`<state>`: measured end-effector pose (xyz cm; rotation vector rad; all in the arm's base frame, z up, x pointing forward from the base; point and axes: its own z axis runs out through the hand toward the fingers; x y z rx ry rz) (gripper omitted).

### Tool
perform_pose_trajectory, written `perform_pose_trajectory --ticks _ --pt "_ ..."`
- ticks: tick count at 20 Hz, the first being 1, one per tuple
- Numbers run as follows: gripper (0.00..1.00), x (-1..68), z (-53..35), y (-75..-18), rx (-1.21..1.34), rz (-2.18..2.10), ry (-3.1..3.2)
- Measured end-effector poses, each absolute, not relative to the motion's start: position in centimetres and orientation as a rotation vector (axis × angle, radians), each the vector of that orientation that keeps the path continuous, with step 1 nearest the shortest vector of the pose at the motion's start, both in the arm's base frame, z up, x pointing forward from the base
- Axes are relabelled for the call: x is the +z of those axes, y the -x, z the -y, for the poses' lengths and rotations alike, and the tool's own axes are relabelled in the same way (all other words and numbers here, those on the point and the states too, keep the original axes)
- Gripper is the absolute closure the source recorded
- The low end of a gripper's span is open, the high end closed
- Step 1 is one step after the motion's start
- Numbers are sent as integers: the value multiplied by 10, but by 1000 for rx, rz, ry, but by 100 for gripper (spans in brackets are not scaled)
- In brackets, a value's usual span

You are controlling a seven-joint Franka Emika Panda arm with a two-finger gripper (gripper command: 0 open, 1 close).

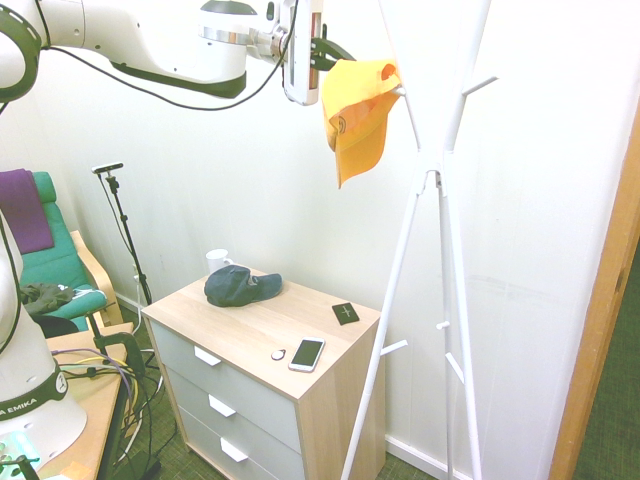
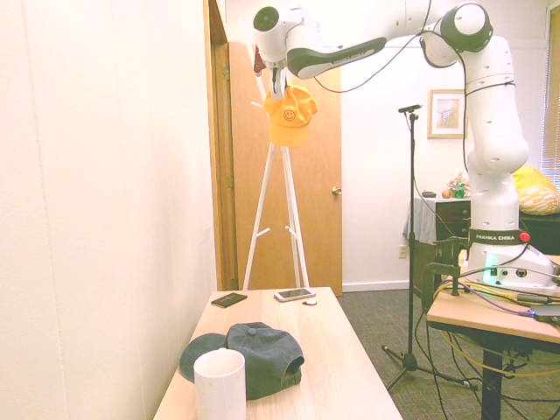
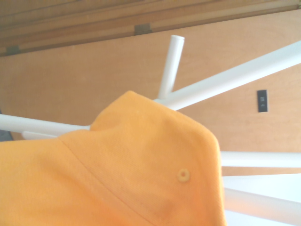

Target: Hang the cap

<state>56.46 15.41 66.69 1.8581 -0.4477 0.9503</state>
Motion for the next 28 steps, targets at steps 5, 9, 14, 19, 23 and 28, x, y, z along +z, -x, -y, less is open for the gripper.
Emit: perform_pose_trajectory --ticks 5,9,14,19,23,28 --pt "0 657 -153 -564 947 463 -1872" --pt "0 660 -150 -564 956 474 -1871" --pt "0 663 -146 -563 965 478 -1871" --pt "0 663 -146 -563 966 479 -1871" --pt "0 661 -146 -561 964 479 -1871" --pt "0 661 -147 -560 964 481 -1877"
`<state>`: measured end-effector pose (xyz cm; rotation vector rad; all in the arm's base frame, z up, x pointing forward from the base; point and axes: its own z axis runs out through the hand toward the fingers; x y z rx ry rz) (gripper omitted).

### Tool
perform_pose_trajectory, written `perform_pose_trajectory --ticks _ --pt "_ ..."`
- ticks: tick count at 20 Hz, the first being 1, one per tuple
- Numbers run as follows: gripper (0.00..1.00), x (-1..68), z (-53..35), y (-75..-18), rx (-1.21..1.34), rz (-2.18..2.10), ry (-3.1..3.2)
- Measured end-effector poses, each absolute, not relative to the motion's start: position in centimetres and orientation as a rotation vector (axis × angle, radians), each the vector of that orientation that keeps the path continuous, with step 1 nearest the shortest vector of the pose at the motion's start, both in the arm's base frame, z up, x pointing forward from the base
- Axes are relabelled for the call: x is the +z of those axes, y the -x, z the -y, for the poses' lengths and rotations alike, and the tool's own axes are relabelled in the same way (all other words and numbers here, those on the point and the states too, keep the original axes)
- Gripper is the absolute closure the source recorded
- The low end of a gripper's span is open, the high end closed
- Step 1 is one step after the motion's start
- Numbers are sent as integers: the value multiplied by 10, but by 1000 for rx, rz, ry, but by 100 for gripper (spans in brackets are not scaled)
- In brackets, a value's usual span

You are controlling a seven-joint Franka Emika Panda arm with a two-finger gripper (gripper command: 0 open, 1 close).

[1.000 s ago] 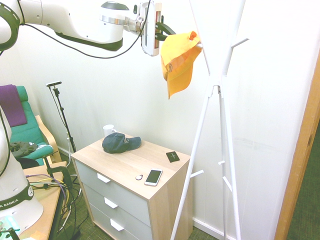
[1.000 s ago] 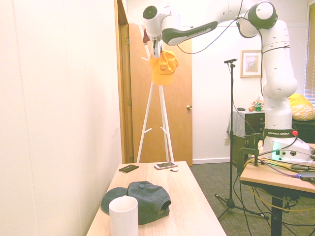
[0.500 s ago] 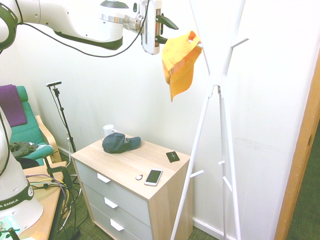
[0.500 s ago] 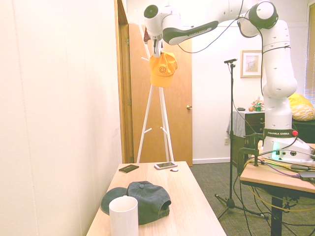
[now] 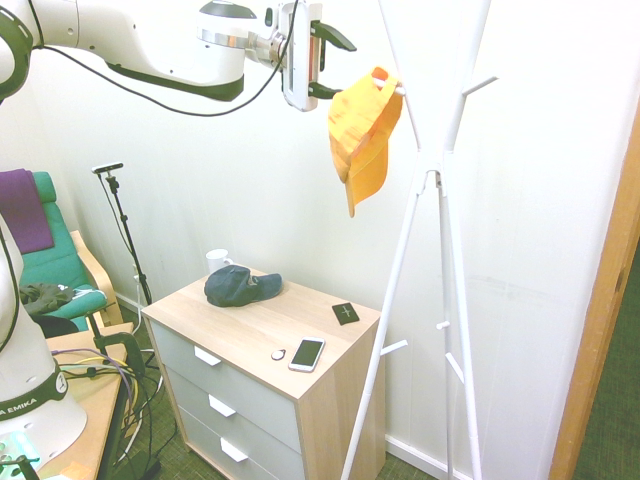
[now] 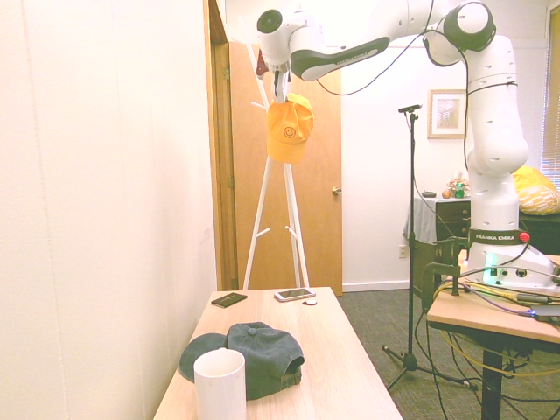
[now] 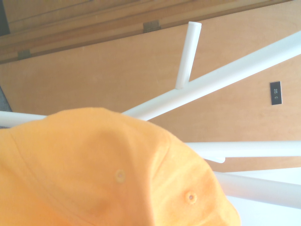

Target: Hang the cap

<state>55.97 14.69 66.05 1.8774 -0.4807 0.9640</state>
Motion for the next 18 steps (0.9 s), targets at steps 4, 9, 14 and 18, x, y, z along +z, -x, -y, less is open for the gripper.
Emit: perform_pose_trajectory --ticks 4,9,14,18 --pt "0 660 -147 -559 962 483 -1884" --pt "0 660 -150 -558 966 483 -1888" --pt "0 658 -153 -559 977 489 -1920" --pt "0 664 -163 -557 960 561 -2100"
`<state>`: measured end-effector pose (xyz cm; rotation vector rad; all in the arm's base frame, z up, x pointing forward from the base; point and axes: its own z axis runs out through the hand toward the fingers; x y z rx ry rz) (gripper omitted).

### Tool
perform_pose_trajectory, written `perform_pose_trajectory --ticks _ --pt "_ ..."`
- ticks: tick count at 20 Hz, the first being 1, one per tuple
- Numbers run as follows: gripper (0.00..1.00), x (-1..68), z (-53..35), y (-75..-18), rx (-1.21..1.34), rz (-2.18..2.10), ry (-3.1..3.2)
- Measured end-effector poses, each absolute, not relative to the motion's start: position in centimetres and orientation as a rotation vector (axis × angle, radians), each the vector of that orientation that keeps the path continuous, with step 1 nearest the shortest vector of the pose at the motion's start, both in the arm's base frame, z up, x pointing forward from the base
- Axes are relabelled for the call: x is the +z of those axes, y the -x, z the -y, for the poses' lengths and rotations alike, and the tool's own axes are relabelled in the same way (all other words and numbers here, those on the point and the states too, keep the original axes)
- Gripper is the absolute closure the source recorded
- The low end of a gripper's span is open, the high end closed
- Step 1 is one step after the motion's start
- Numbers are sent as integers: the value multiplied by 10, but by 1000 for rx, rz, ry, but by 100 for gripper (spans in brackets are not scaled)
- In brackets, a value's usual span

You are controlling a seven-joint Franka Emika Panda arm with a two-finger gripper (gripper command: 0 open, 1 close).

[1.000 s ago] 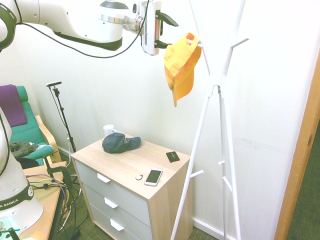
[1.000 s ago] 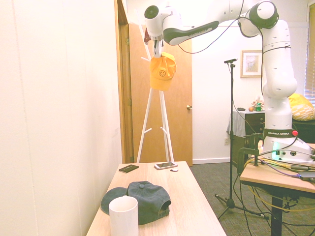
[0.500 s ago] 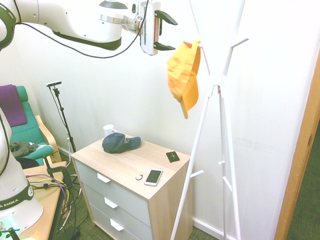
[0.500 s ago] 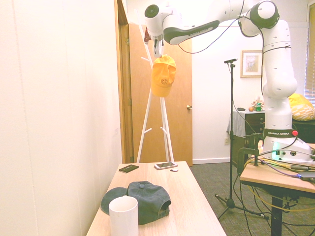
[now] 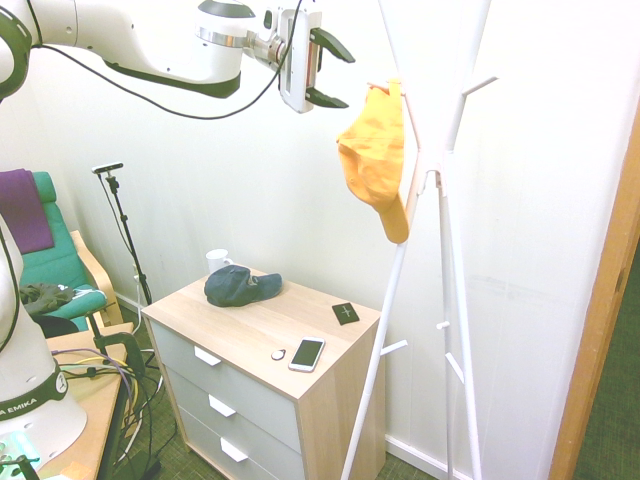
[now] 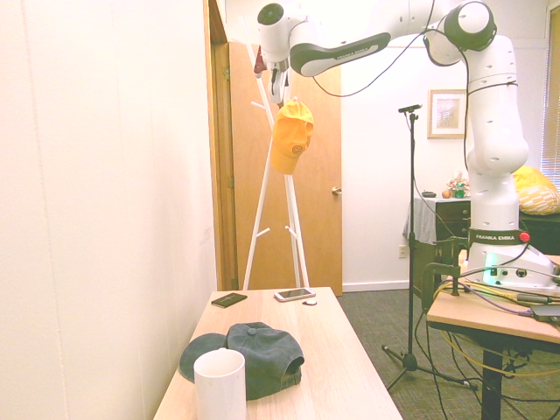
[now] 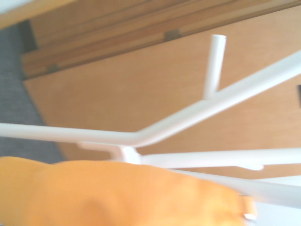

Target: Hang the cap

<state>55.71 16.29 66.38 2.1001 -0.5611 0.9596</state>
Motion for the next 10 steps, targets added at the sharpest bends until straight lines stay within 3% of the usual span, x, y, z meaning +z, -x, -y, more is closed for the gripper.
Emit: perform_pose_trajectory --ticks 10 --pt "0 704 -187 -558 718 681 -2678"
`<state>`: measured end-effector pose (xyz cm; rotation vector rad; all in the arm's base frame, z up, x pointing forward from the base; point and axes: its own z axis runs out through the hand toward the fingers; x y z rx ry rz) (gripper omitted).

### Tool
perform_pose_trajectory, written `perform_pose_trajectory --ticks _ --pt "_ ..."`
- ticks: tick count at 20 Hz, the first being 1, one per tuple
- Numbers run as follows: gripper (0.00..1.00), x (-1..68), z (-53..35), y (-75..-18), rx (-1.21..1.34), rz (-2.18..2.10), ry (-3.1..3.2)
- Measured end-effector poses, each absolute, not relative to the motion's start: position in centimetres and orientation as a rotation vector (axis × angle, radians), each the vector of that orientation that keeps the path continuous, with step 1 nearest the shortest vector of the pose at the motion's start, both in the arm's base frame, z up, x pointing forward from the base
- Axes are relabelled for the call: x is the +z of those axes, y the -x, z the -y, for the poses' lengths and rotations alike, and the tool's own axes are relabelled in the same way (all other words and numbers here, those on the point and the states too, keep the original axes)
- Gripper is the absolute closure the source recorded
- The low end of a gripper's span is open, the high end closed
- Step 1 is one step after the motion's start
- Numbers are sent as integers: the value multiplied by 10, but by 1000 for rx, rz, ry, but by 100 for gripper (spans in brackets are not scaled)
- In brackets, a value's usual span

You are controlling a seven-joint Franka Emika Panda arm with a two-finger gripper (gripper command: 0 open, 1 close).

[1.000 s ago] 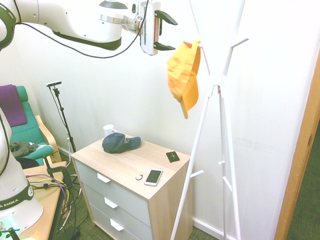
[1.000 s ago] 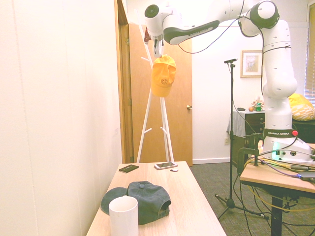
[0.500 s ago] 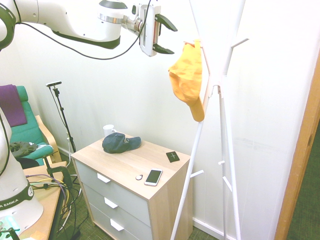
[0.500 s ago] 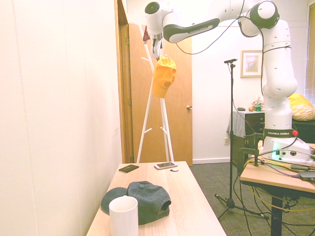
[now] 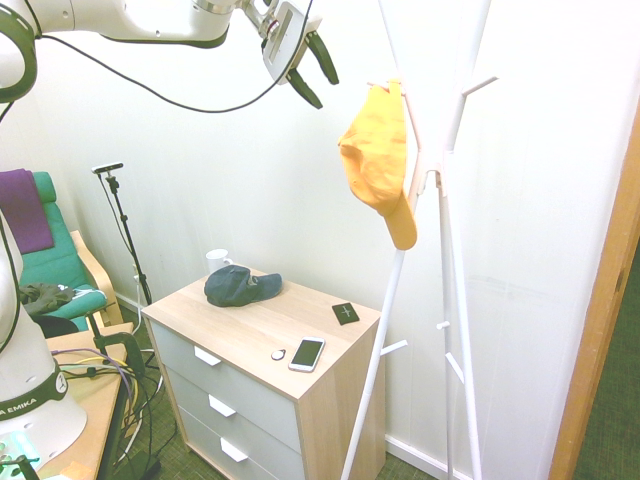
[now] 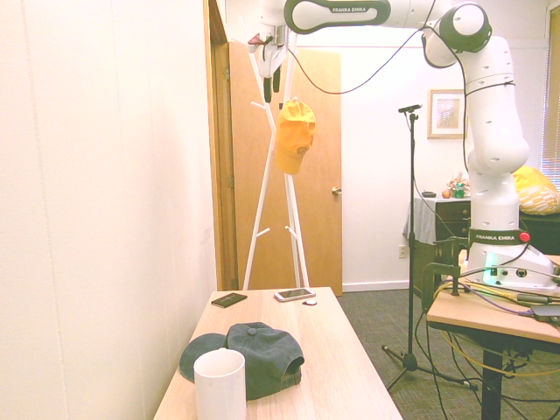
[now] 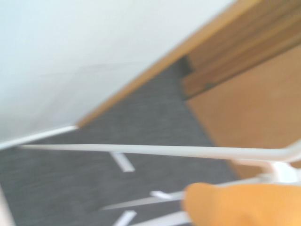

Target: Hang the cap

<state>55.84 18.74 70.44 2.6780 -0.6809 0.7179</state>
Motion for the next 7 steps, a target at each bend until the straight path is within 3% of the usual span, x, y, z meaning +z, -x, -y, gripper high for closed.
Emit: perform_pose_trajectory --ticks 7 --pt "0 688 -190 -579 374 697 -3063"
